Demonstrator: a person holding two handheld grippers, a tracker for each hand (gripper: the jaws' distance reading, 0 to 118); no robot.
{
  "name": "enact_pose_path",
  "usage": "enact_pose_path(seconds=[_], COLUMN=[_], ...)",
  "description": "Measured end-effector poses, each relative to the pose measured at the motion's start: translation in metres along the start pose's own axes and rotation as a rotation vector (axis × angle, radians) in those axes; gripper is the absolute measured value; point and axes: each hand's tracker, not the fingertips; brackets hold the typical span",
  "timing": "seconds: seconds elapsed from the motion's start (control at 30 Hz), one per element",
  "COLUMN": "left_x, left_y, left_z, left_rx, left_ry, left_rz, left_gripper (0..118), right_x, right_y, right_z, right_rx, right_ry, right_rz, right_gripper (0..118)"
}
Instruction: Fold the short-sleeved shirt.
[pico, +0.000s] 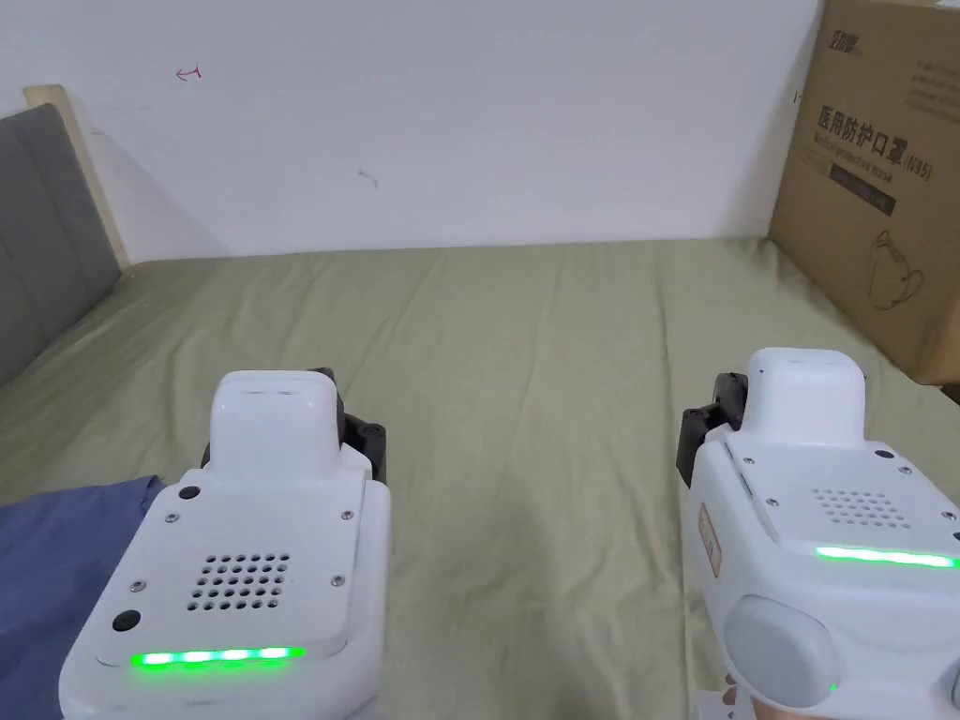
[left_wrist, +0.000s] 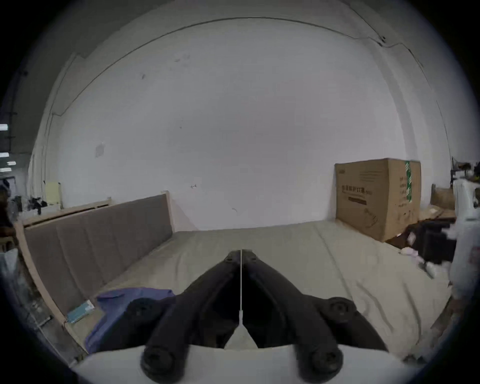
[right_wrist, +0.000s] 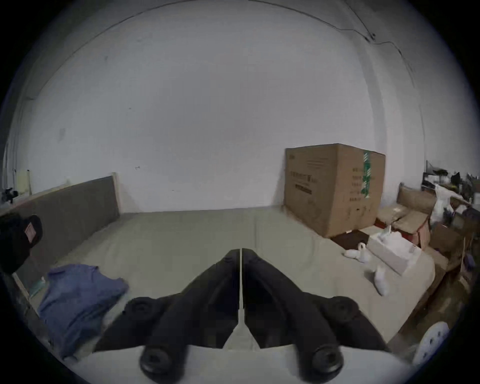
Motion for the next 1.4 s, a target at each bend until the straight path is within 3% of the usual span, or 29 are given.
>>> enact_pose_path(seconds=[0.2, 0.3, 0.5, 0.6, 0.8, 0.97, 1.07, 1.2, 1.37, 1.4], left_x=[0.004, 0.008, -0.015, -0.033, -0.089, -0.133, -0.146, -0.152, -0.163, -0.169], left_y=[-0.002, -0.002, 0.002, 0.000, 0.000, -0.003, -0.006, -0.018, -0.055, -0.066], left_z=[-0.006, -0.006, -0.008, -0.004, 0.016, 0.031, 0.033, 0.021, -0.019, -0.035], left_rx=[-0.053, -0.057, -0.091, -0.107, -0.123, -0.141, -0.150, -0.198, -0.357, -0.443], left_ry=[-0.058, -0.050, -0.003, 0.087, 0.261, 0.369, 0.394, 0.407, 0.363, 0.297], left_rz=[0.032, 0.002, 0.035, -0.004, 0.015, 0.092, 0.120, 0.116, 0.158, 0.174], left_gripper=[0, 0, 0, 0, 0, 0, 0, 0, 0, 0], right_x=[0.000, -0.001, -0.013, -0.037, -0.097, -0.145, -0.166, -0.173, -0.168, -0.166], right_y=[-0.001, -0.002, 0.005, 0.007, 0.006, -0.002, -0.007, -0.014, -0.020, -0.021], right_z=[0.000, -0.001, 0.001, -0.001, 0.001, 0.008, 0.015, 0.011, 0.001, -0.003], right_rx=[-0.005, -0.017, -0.016, -0.029, -0.065, -0.097, -0.096, -0.144, -0.171, -0.182], right_ry=[0.013, 0.016, 0.125, 0.216, 0.472, 0.589, 0.620, 0.661, 0.632, 0.626], right_rz=[-0.001, 0.040, 0.015, 0.047, 0.027, 0.093, 0.141, 0.120, 0.127, 0.122], right_gripper=[2, 2, 2, 2, 2, 2, 2, 2, 2, 2])
